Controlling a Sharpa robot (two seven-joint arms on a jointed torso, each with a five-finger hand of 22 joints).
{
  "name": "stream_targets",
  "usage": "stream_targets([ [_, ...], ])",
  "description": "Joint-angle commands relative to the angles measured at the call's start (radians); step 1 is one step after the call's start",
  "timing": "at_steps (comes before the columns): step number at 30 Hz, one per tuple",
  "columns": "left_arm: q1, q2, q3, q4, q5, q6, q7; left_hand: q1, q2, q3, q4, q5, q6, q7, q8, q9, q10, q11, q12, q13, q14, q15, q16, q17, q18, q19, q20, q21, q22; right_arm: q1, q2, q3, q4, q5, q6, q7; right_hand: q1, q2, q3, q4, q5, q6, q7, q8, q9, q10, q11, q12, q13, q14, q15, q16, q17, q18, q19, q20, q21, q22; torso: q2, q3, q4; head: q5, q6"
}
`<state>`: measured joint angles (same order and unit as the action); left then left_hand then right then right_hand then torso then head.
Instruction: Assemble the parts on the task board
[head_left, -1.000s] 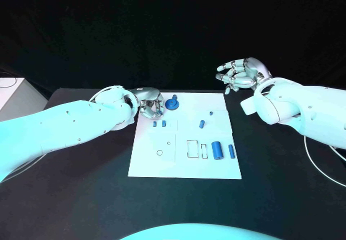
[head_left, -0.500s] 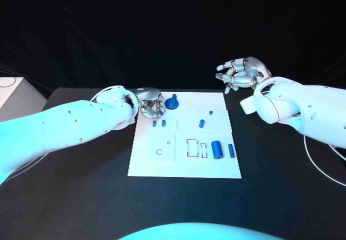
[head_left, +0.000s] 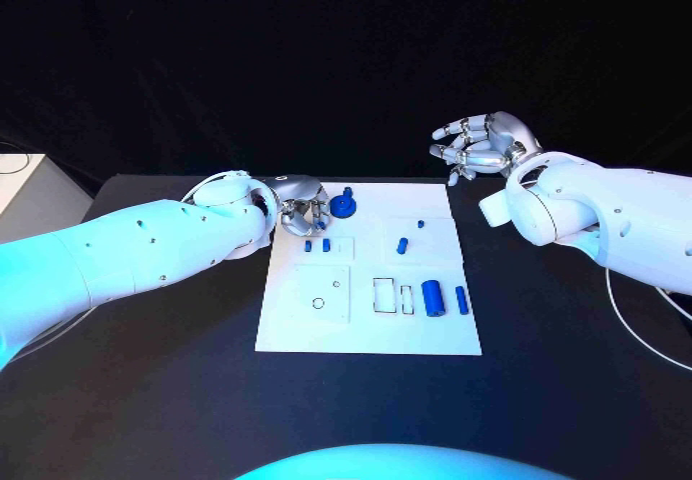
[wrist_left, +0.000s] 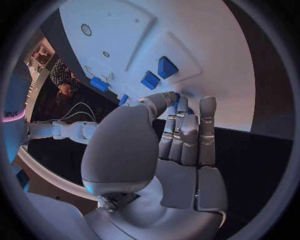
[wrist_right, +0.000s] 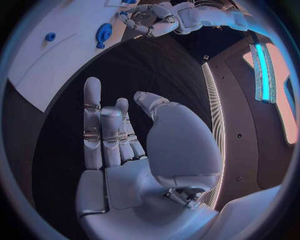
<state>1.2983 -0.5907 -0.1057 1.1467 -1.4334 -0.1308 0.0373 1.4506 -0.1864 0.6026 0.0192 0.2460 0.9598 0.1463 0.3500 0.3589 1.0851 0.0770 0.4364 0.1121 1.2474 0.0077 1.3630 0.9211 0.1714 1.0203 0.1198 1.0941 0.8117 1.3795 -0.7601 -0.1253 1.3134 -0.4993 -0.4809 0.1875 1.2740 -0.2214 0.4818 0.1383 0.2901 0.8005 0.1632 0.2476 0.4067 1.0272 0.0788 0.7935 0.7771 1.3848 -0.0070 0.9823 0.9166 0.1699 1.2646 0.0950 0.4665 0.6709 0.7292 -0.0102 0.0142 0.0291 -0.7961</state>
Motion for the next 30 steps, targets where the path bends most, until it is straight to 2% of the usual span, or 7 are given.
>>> stream_targets([
  [1, -0.002, 0.005, -0.003, 0.002, -0.002, 0.044, 0.003, -0.012, 0.0, 0.0, -0.008, -0.006, 0.007, -0.002, -0.002, 0.002, 0.004, 0.0, -0.003, 0.002, 0.007, 0.003, 0.005, 0.002, -0.001, -0.001, -0.001, 0.001, 0.0, 0.0, 0.0, 0.0, -0.001, -0.003, 0.004, 0.003, -0.002, -0.004, 0.005, -0.002, 0.006, 0.002, 0.002, 0.004, 0.001, 0.001, -0.004, -0.001, -0.001, 0.005, 0.0, -0.004, 0.0, 0.013, 0.006, -0.002, -0.003, -0.001, 0.0, -0.0007, 0.0, 0.0, -0.001],
  [11, -0.002, 0.008, -0.006, -0.002, -0.025, 0.081, -0.016, -0.018, 0.004, -0.009, -0.011, -0.011, 0.025, -0.007, -0.001, 0.008, 0.02, -0.007, -0.004, 0.012, 0.006, -0.001, 0.006, 0.0, 0.001, -0.007, -0.003, -0.004, -0.005, 0.0, 0.0, 0.0, -0.001, -0.003, 0.004, 0.002, -0.002, -0.004, 0.005, -0.002, 0.006, 0.002, 0.002, 0.004, 0.001, 0.001, -0.004, -0.001, -0.001, 0.005, 0.0, -0.004, 0.0, 0.013, 0.006, -0.002, -0.003, -0.001, -0.001, -0.0008, 0.0006, -0.001, -0.003],
  [21, -0.002, 0.006, -0.007, -0.003, -0.03, 0.067, -0.017, -0.019, 0.003, -0.011, -0.012, -0.012, 0.026, -0.008, -0.002, 0.008, 0.021, -0.007, -0.006, 0.014, 0.002, -0.002, 0.005, -0.006, 0.002, -0.011, -0.004, -0.007, -0.01, 0.0, 0.0, 0.0, -0.002, -0.003, 0.004, 0.002, -0.002, -0.004, 0.005, -0.002, 0.006, 0.002, 0.002, 0.004, 0.001, 0.001, -0.004, -0.001, -0.001, 0.005, 0.0, -0.004, 0.0, 0.013, 0.006, -0.002, -0.003, -0.001, -0.001, -0.0009, 0.0006, 0.001, -0.001],
  [26, -0.002, 0.005, -0.007, -0.002, -0.022, 0.049, -0.017, -0.024, -0.001, -0.014, -0.015, -0.012, 0.005, -0.002, -0.024, 0.004, 0.012, -0.001, -0.017, 0.019, -0.005, 0.002, 0.003, -0.013, 0.002, -0.018, -0.003, -0.013, -0.017, 0.0, 0.0, 0.0, -0.003, -0.003, 0.004, 0.002, -0.002, -0.004, 0.005, -0.002, 0.006, 0.002, 0.002, 0.004, 0.001, 0.001, -0.004, -0.001, -0.001, 0.005, 0.0, -0.004, 0.0, 0.013, 0.006, -0.002, -0.003, -0.001, -0.001, -0.0013, 0.0008, 0.002, -0.001],
  [30, -0.002, 0.004, -0.007, -0.001, -0.016, 0.035, -0.016, -0.03, -0.007, -0.015, -0.018, -0.011, -0.04, 0.004, -0.063, -0.009, 0.012, -0.001, -0.023, 0.031, -0.008, 0.003, 0.006, -0.014, 0.003, -0.021, 0.0, -0.017, -0.02, 0.0, 0.0, 0.0, -0.003, -0.003, 0.004, 0.002, -0.002, -0.004, 0.005, -0.002, 0.006, 0.002, 0.002, 0.004, 0.001, 0.001, -0.004, -0.001, -0.001, 0.005, 0.0, -0.004, 0.0, 0.013, 0.006, -0.002, -0.003, -0.001, 0.0, -0.0012, 0.001, 0.001, 0.0],
])
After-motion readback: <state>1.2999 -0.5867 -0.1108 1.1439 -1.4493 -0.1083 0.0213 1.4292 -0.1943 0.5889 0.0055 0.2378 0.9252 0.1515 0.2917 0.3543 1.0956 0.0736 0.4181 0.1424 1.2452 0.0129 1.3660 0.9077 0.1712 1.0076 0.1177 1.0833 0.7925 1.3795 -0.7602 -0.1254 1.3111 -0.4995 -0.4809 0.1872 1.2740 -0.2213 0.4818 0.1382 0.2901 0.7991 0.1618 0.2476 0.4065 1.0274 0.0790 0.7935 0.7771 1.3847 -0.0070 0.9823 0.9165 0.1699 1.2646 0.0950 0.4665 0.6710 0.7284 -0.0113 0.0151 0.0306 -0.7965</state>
